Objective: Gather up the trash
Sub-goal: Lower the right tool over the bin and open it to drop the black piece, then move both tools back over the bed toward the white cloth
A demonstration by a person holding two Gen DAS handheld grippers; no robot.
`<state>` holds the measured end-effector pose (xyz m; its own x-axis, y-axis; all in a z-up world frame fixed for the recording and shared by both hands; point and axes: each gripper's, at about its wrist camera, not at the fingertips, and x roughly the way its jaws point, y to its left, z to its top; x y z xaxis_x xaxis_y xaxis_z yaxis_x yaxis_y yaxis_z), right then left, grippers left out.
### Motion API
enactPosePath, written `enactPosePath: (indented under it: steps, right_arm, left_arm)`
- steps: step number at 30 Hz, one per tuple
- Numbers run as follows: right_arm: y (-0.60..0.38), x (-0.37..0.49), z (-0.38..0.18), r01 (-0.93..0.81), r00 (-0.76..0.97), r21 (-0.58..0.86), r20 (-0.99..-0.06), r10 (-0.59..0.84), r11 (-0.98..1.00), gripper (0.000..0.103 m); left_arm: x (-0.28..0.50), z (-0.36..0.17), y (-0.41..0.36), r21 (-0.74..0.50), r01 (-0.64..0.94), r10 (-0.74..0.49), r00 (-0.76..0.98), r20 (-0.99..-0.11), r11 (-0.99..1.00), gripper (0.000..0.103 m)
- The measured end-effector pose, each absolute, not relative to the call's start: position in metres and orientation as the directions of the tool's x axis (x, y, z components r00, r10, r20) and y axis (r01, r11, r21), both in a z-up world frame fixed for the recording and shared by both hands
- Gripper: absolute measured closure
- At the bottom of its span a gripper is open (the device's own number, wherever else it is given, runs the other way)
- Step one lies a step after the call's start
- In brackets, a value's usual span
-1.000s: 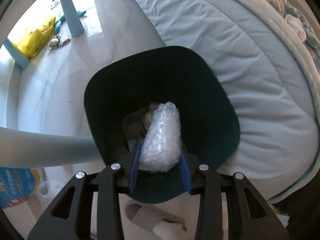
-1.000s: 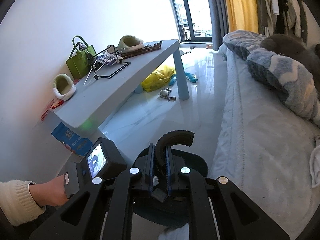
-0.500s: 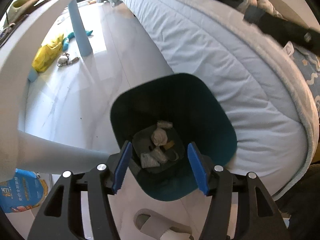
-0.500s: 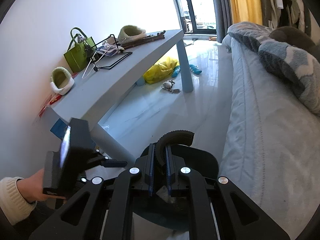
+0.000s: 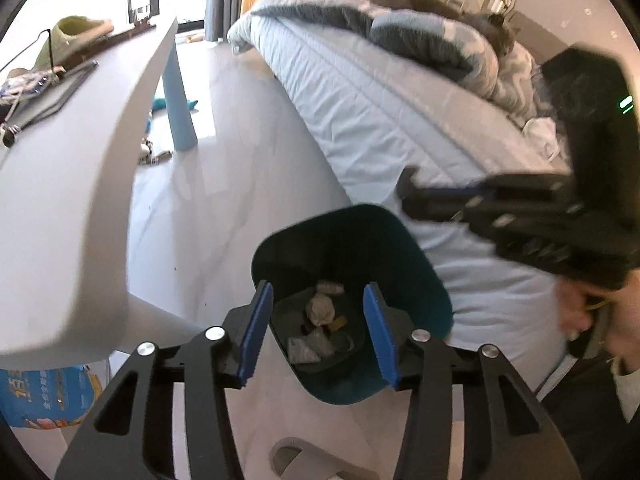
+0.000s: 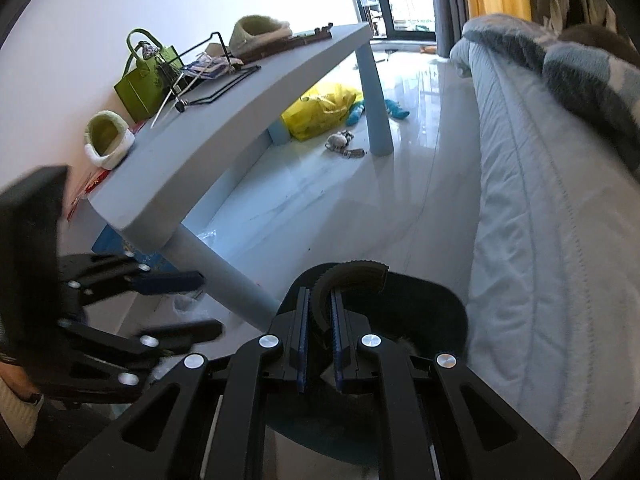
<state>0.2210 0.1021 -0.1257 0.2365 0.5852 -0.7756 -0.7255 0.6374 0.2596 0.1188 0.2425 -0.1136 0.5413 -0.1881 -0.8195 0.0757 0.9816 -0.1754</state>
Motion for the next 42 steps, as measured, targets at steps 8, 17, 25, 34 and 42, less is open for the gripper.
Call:
enactPosePath:
  steps: [8, 17, 25, 34, 42]
  right_arm:
    - [0.122, 0.218, -0.155, -0.732, 0.205, 0.23, -0.823, 0.53, 0.641, 0.093]
    - [0.134, 0.209, -0.2, -0.74, 0.161, 0.183, -0.886, 0.435, 0.647, 0.093]
    - [0.14, 0.194, -0.235, -0.761, 0.12, 0.131, -0.934, 0.337, 0.635, 0.093]
    - [0.134, 0.191, -0.27, -0.75, 0.09, 0.079, -0.972, 0.219, 0.657, 0.092]
    - [0.119, 0.192, -0.278, -0.733, 0.087, 0.063, -0.979, 0.185, 0.677, 0.056]
  left_arm:
    - [0.107, -0.089, 0.252, -0.182, 0.072, -0.189, 0.59, -0.785, 0.981, 0.064]
    - [0.094, -0.056, 0.268, -0.229, 0.043, -0.203, 0.64, -0.741, 0.973, 0.069]
    - [0.09, -0.033, 0.266, -0.232, 0.043, -0.199, 0.676, -0.709, 0.972, 0.07]
    - [0.089, -0.017, 0.263, -0.237, 0.062, -0.211, 0.703, -0.679, 0.97, 0.07]
    - [0.09, 0.0, 0.259, -0.255, 0.071, -0.224, 0.732, -0.643, 0.964, 0.07]
